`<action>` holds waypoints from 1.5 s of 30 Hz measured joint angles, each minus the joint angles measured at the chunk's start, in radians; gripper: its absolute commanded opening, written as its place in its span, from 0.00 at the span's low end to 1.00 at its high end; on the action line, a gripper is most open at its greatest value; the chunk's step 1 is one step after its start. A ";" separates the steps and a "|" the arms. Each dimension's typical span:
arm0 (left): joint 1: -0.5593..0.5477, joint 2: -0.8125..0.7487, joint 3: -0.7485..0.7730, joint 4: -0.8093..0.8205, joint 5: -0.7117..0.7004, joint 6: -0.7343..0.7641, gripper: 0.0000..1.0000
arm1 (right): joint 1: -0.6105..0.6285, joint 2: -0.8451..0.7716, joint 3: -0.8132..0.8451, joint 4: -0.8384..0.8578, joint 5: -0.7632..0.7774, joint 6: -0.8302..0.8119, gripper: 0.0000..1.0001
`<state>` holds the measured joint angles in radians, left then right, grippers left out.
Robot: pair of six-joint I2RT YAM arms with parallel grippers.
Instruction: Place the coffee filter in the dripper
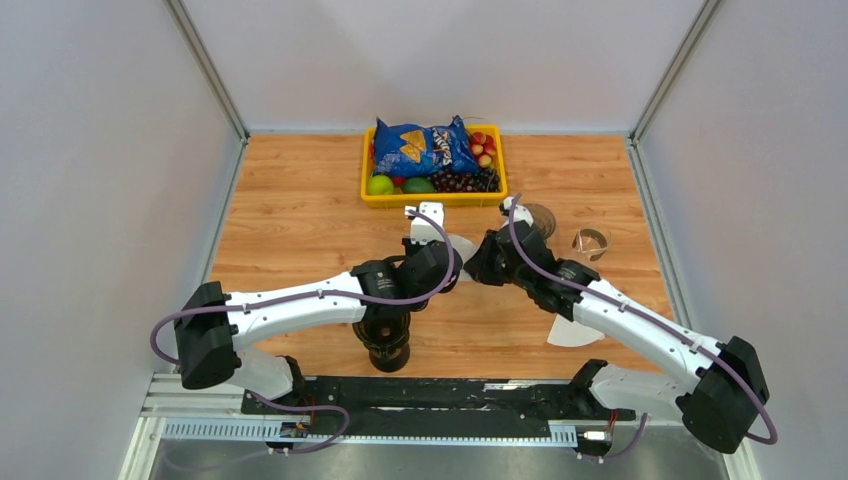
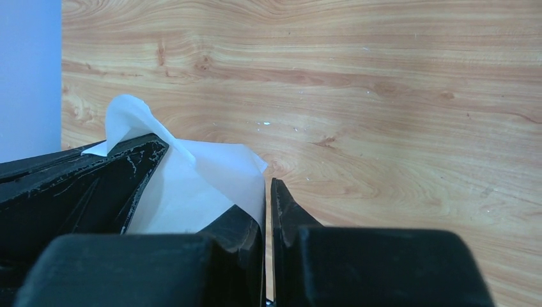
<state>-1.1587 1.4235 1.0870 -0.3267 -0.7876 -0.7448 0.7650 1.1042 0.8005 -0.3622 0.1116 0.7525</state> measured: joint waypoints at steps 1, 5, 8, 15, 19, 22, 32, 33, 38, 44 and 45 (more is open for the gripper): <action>0.000 0.000 0.000 -0.001 0.000 0.003 0.00 | -0.001 0.001 0.003 -0.002 -0.002 -0.003 0.14; 0.001 0.000 0.000 -0.003 0.005 0.013 0.00 | -0.004 0.002 0.025 -0.030 -0.001 -0.021 0.25; 0.003 0.001 0.003 -0.014 0.008 0.017 0.00 | -0.008 -0.004 0.046 -0.051 0.003 -0.034 0.47; 0.029 0.007 0.036 -0.043 0.043 0.016 0.00 | -0.014 -0.127 0.077 -0.068 0.023 -0.080 0.98; 0.065 0.007 0.038 -0.045 0.083 0.014 0.00 | -0.016 -0.225 0.073 -0.067 0.068 -0.090 1.00; 0.090 0.007 0.040 -0.051 0.107 0.019 0.00 | -0.018 -0.294 0.043 -0.066 0.132 -0.086 1.00; 0.178 -0.016 0.113 -0.085 0.229 0.060 0.00 | -0.139 -0.232 -0.054 -0.089 0.178 -0.099 1.00; 0.184 -0.028 0.119 -0.098 0.242 0.063 0.00 | -0.160 -0.208 -0.058 -0.090 0.161 -0.102 1.00; 0.190 -0.151 0.155 -0.194 0.333 0.073 0.01 | -0.230 -0.108 -0.068 -0.107 0.092 -0.128 1.00; 0.190 -0.380 0.179 -0.387 0.407 0.045 0.02 | -0.237 -0.084 -0.068 -0.105 0.051 -0.164 1.00; 0.190 -0.422 0.179 -0.421 0.414 0.034 0.02 | -0.238 -0.082 -0.068 -0.103 0.050 -0.172 1.00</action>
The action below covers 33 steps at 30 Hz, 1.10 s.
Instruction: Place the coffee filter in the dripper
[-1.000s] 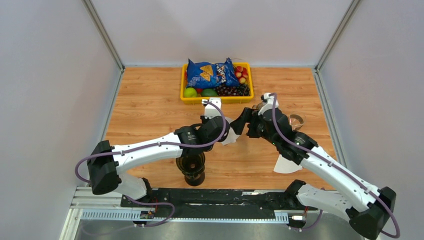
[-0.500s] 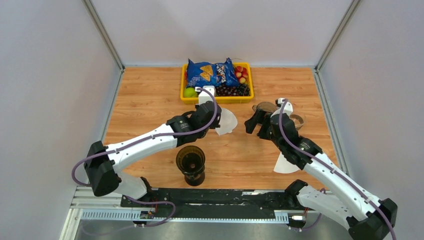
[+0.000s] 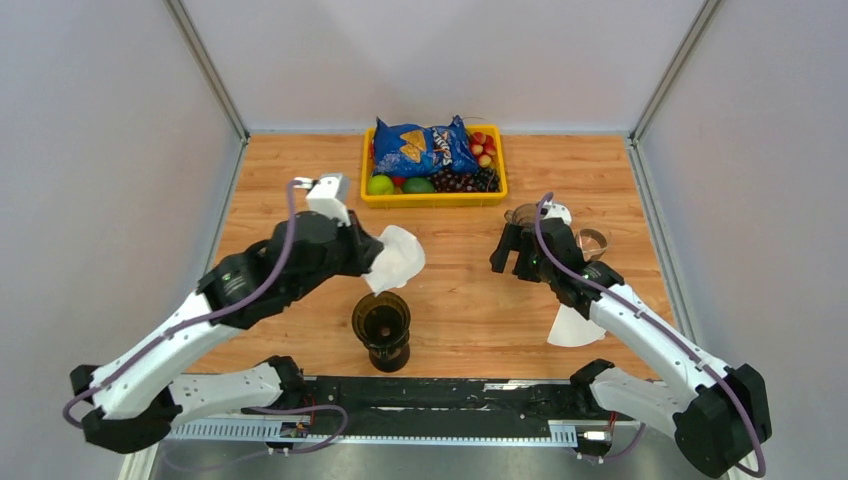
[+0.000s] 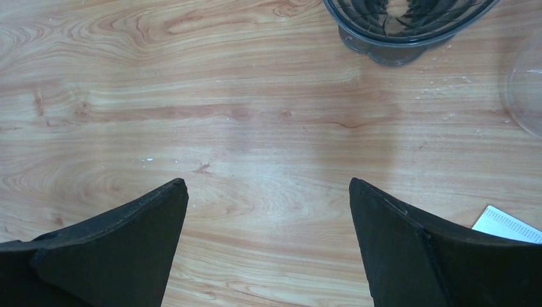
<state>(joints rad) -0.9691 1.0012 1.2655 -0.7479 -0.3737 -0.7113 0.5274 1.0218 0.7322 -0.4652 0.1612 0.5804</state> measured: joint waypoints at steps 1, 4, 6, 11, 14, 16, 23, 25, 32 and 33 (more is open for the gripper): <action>0.000 -0.047 -0.002 -0.040 0.005 -0.012 0.03 | -0.002 0.001 -0.002 0.003 -0.003 -0.005 1.00; 0.000 -0.167 -0.012 -0.119 0.032 -0.040 0.03 | -0.008 0.006 -0.012 0.011 -0.008 -0.016 1.00; 0.000 -0.229 -0.022 -0.158 0.056 -0.051 0.03 | -0.010 0.006 -0.016 0.011 -0.011 -0.021 1.00; 0.000 -0.296 -0.072 -0.206 0.112 -0.072 0.03 | -0.014 0.006 -0.016 0.014 -0.015 -0.028 1.00; 0.000 -0.270 -0.121 -0.218 0.138 -0.073 0.03 | -0.014 0.005 -0.016 0.014 -0.015 -0.031 1.00; 0.000 -0.234 -0.143 -0.224 0.153 -0.072 0.03 | -0.014 0.005 -0.016 0.014 -0.015 -0.033 1.00; 0.000 -0.167 -0.188 -0.220 0.192 -0.067 0.16 | -0.016 0.003 -0.032 0.017 -0.015 -0.034 1.00; 0.000 -0.171 -0.192 -0.219 0.198 -0.066 0.23 | -0.016 0.003 -0.032 0.019 -0.015 -0.034 1.00; 0.000 -0.193 -0.191 -0.212 0.200 -0.061 0.51 | -0.022 -0.024 -0.032 0.019 -0.012 -0.041 1.00; 0.000 -0.195 -0.191 -0.213 0.200 -0.060 0.52 | -0.022 -0.029 -0.032 0.020 -0.012 -0.041 1.00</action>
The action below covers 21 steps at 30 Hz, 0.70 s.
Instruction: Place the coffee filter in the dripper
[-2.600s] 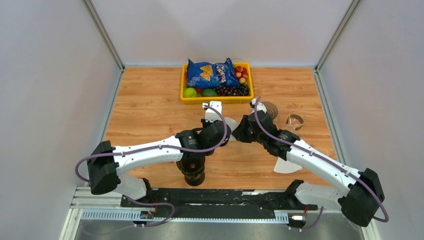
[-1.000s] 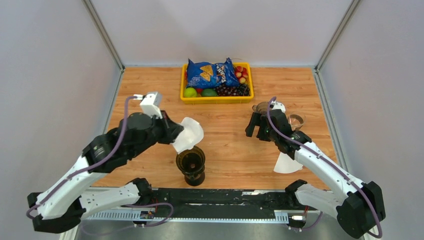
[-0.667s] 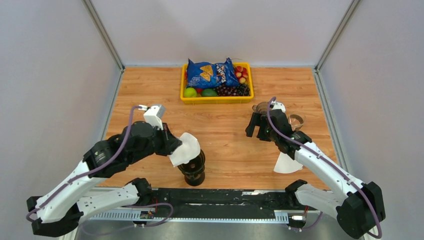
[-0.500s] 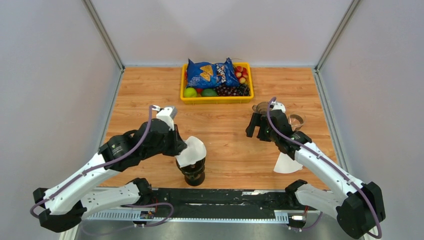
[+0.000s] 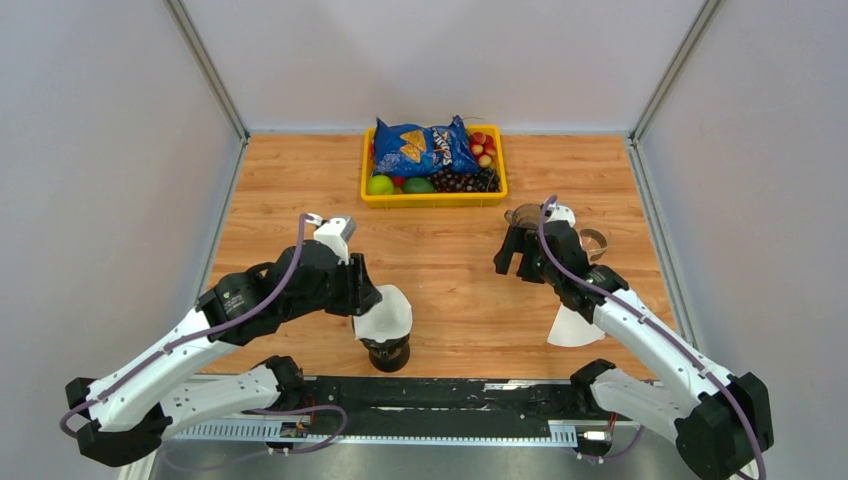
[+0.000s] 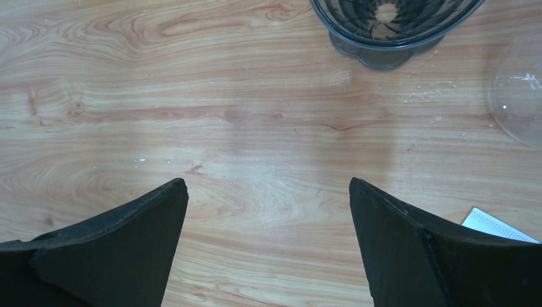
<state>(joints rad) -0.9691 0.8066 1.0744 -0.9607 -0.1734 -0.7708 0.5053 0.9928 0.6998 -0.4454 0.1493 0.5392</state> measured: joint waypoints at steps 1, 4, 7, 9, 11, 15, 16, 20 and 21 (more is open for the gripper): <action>0.000 -0.001 0.000 -0.001 0.000 0.000 0.54 | -0.001 -0.003 0.000 0.000 0.001 0.000 1.00; 0.000 0.000 0.000 -0.008 -0.005 0.003 0.57 | -0.005 -0.011 0.000 0.000 0.006 -0.003 1.00; 0.000 0.003 0.014 -0.023 -0.016 0.010 0.60 | -0.005 -0.013 0.000 0.000 0.009 -0.003 1.00; 0.000 0.006 0.043 -0.035 -0.023 0.016 0.62 | -0.005 -0.014 0.000 0.000 0.009 -0.003 1.00; 0.000 0.011 0.082 -0.051 -0.035 0.020 0.62 | -0.005 -0.016 0.000 0.000 0.009 -0.004 1.00; 0.000 0.018 0.169 -0.066 -0.059 0.038 0.57 | -0.005 -0.018 0.000 0.000 0.009 -0.005 1.00; 0.000 0.021 0.190 -0.064 -0.056 0.046 0.52 | -0.005 -0.018 0.000 0.000 0.010 -0.006 1.00; 0.000 0.041 0.237 -0.051 -0.006 0.082 0.39 | -0.007 -0.018 -0.003 0.001 0.010 -0.010 1.00; 0.000 0.056 0.247 -0.050 0.013 0.091 0.36 | -0.008 -0.018 -0.007 0.002 0.010 -0.011 1.00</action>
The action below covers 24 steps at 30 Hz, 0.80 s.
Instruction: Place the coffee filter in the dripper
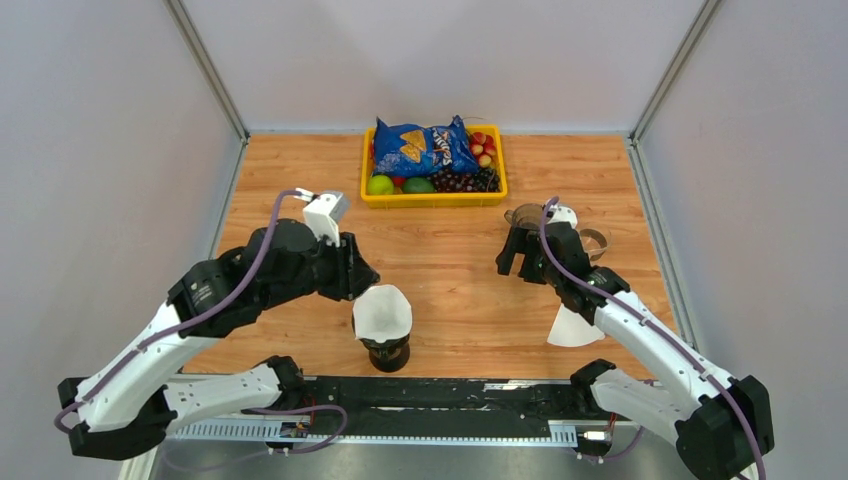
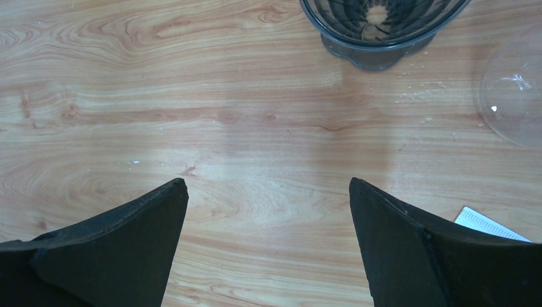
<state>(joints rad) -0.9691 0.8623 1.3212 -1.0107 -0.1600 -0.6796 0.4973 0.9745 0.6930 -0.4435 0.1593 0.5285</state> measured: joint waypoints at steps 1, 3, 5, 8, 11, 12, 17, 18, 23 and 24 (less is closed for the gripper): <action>0.000 0.016 0.005 0.001 0.018 0.008 0.33 | -0.001 0.000 -0.004 0.000 0.000 0.000 1.00; 0.000 0.057 0.007 -0.005 0.049 0.023 0.27 | -0.002 0.000 -0.011 -0.002 0.004 0.000 1.00; 0.000 0.099 0.006 -0.018 0.075 0.035 0.23 | -0.003 0.000 -0.014 -0.002 0.006 0.000 1.00; -0.001 0.165 -0.012 -0.041 0.110 0.047 0.17 | -0.003 0.000 -0.014 -0.001 0.008 -0.003 1.00; -0.008 0.192 -0.035 -0.075 0.137 0.056 0.14 | -0.003 0.000 -0.014 -0.001 0.012 -0.005 1.00; -0.013 0.194 -0.041 -0.087 0.143 0.058 0.13 | -0.003 0.000 -0.014 -0.001 0.015 -0.005 1.00; -0.034 0.194 -0.043 -0.139 0.154 0.058 0.13 | -0.003 0.000 -0.024 -0.001 0.024 -0.007 1.00; -0.035 0.194 -0.043 -0.143 0.156 0.058 0.13 | -0.003 0.000 -0.025 -0.002 0.026 -0.007 1.00; -0.045 0.195 -0.051 -0.153 0.165 0.058 0.13 | -0.003 0.000 -0.025 -0.001 0.032 -0.007 1.00; -0.046 0.199 -0.051 -0.154 0.169 0.057 0.13 | -0.003 0.000 -0.026 -0.001 0.033 -0.007 1.00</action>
<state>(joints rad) -1.0149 1.0615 1.2697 -1.1652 0.0093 -0.6224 0.4938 0.9745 0.6674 -0.4442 0.1921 0.5213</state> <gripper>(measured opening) 0.134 0.997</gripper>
